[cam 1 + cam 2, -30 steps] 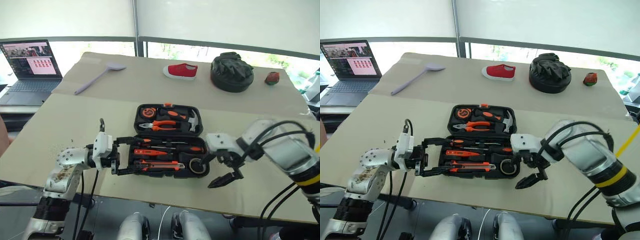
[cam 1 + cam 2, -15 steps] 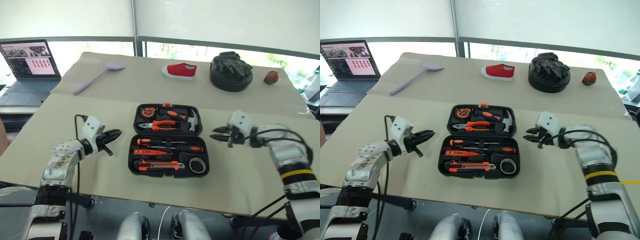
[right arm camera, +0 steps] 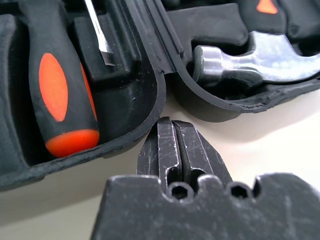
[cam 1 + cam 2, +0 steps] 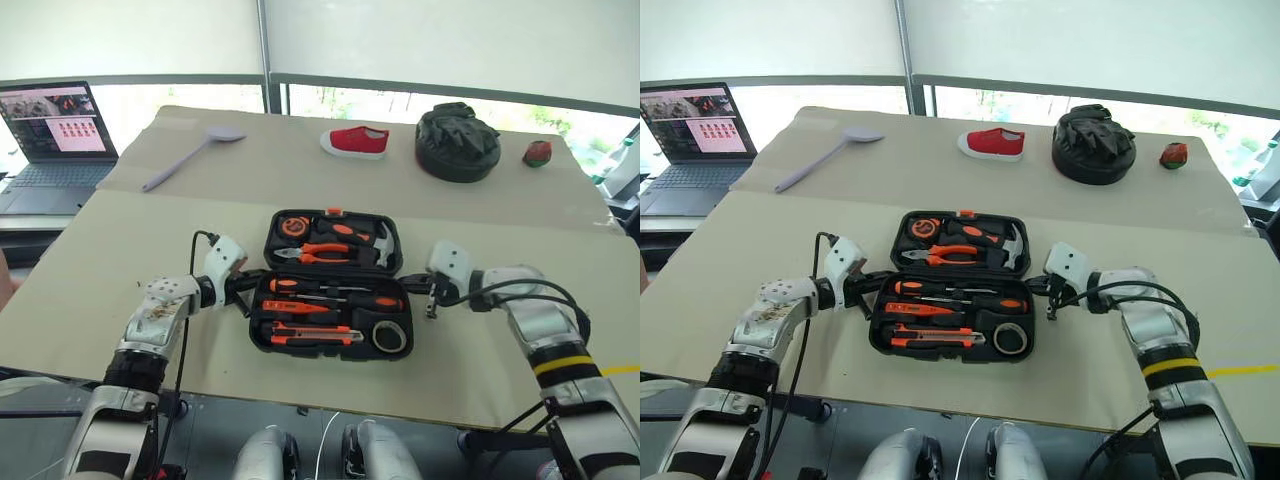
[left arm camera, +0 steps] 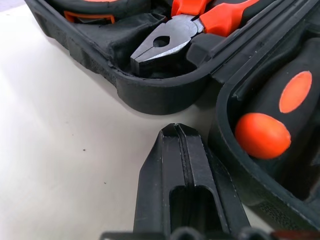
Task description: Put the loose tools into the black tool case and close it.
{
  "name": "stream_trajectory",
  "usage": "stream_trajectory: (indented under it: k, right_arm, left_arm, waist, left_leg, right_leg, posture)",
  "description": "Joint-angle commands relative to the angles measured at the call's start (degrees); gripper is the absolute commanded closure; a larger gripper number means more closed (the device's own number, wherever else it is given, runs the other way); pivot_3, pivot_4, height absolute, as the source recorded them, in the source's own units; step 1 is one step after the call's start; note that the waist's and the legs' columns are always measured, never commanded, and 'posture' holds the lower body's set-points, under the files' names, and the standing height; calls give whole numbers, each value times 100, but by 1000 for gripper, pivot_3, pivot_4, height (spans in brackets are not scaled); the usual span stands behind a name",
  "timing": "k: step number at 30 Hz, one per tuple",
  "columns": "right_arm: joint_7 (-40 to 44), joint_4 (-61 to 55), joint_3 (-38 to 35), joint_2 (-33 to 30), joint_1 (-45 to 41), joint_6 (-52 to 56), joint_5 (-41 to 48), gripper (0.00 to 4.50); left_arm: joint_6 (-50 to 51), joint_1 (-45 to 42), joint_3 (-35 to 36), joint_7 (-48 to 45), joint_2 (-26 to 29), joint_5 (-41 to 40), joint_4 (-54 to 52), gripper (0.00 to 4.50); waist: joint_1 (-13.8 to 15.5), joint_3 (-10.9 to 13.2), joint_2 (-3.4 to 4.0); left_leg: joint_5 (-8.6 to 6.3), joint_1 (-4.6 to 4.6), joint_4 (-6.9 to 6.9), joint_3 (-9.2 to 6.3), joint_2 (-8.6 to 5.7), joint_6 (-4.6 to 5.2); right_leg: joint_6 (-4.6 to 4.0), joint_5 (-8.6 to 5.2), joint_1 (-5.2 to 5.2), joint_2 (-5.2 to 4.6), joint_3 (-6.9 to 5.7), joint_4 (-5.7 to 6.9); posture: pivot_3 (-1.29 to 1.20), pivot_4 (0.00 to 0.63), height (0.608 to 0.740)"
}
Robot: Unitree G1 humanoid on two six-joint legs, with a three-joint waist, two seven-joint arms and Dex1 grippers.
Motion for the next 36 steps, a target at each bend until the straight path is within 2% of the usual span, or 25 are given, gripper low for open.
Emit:
stream_trajectory:
  k: [1,5,8,9,10,13,16,17,19,21,22,23,26,30,33,35,36]
  right_arm:
    - [106,-937,8,-13,300,425,315,4464]
    - [-243,-1170,-233,-39,595,501,230,4464]
    - [-714,-1080,-512,-171,705,-33,-93,4464]
    - [-826,-1118,-580,-230,735,95,-121,4464]
    - [-823,-1275,-725,-321,782,709,87,4498]
    - [-1033,-1752,-1189,-509,735,2578,620,3692]
    - [-1466,-2054,-1299,-564,249,4258,818,2552]
    - [-1567,-2095,-1343,-516,102,4599,904,2340]
    - [-1817,-1788,-1534,-219,-518,5246,1154,1546]
    - [-2025,-1403,-1656,16,-1035,5778,1302,1014]
    - [-2091,-1268,-1680,84,-1195,5935,1344,575]
    - [-2178,-1017,-1652,168,-1455,6179,1362,357]
    - [-2385,-248,-1432,459,-2210,6627,1382,357]
    - [-2427,305,-825,452,-2522,6395,1165,357]
    - [-2469,605,-737,479,-2622,6477,1180,357]
    - [-2437,617,-583,419,-2593,6581,1189,896]
    - [-2352,500,-457,357,-2542,6720,1255,1093]
  left_arm:
    - [80,166,-89,-209,-42,-170,-465,4500]
    - [30,334,19,-53,41,-23,-604,4500]
    - [13,365,282,110,191,-14,-546,4500]
    - [-7,363,394,212,223,-22,-523,4500]
    - [322,374,465,203,356,-88,-602,4245]
    - [1783,204,796,-112,745,-771,-743,3394]
    - [2887,-347,1036,452,846,-886,-476,2169]
    - [3151,-472,1040,546,873,-882,-436,1915]
    - [3847,-1068,956,946,803,-755,-107,1027]
    - [4379,-1559,1019,1187,621,-854,186,383]
    - [4570,-1710,1052,1237,557,-918,275,9]
    - [4820,-1933,1104,1303,416,-1007,410,0]
    - [4740,-2388,874,1484,34,-876,782,0]
    - [4389,-2694,728,1638,-278,-714,1298,0]
    - [4283,-2802,701,1687,-437,-687,1549,0]
    - [4270,-2726,583,1674,-516,-645,1552,0]
    - [4302,-2658,520,1634,-538,-642,1500,265]
  waist:
    - [1,0,0]
    - [3,0,0]
    - [6,0,0]
    - [6,1,-1]
    - [7,1,0]
    - [-5,1,-1]
    - [-5,1,-1]
    - [-4,1,-1]
    - [-9,2,-2]
    - [-6,2,-3]
    - [-6,2,-3]
    - [-1,2,-3]
    - [7,2,-3]
    - [-6,2,-3]
    - [-14,2,-3]
    - [-19,2,-3]
    - [-22,2,-3]
  left_leg:
    - [-1,-1,1,0,-1,2]
    - [-3,0,6,-1,-1,4]
    - [-4,1,5,-2,-1,6]
    - [-4,1,5,-2,-1,5]
    - [-4,1,6,-2,-1,5]
    - [-3,1,6,-3,1,4]
    - [-3,0,6,-5,2,5]
    - [-3,0,8,-6,2,5]
    - [-2,0,9,-6,1,4]
    - [-1,-3,9,-6,-2,4]
    - [0,-3,9,-6,-3,4]
    - [0,-5,8,-5,-3,5]
    - [0,-12,9,-3,-10,8]
    - [1,-21,8,0,-15,8]
    - [1,-28,6,3,-16,8]
    - [1,-29,7,5,-16,8]
    - [1,-25,8,5,-16,7]
  right_leg:
    - [0,0,0,-1,0,-2]
    - [20,-11,3,-2,0,-1]
    - [31,-17,3,-3,2,-1]
    - [32,-18,2,-4,3,0]
    - [33,-17,2,-4,4,1]
    - [30,-15,0,-4,7,4]
    - [26,-13,-2,-4,6,5]
    - [26,-12,-1,-4,7,6]
    - [31,-13,-1,-3,8,6]
    - [32,-12,-4,2,9,5]
    - [32,-11,-3,2,9,7]
    - [29,-9,-4,3,8,6]
    - [1,7,-6,1,3,5]
    - [3,6,-14,2,0,3]
    - [4,5,-23,2,-1,2]
    - [4,5,-25,2,0,4]
    - [5,5,-23,1,2,6]
  posture:
    - [0,150,740]
    - [0,150,740]
    - [0,150,740]
    - [0,150,740]
    - [0,150,740]
    - [0,150,740]
    - [0,150,740]
    - [0,150,740]
    - [0,150,740]
    - [0,150,740]
    - [0,150,740]
    - [0,150,740]
    - [0,150,740]
    - [0,150,740]
    - [0,150,740]
    - [0,150,740]
    - [0,150,740]
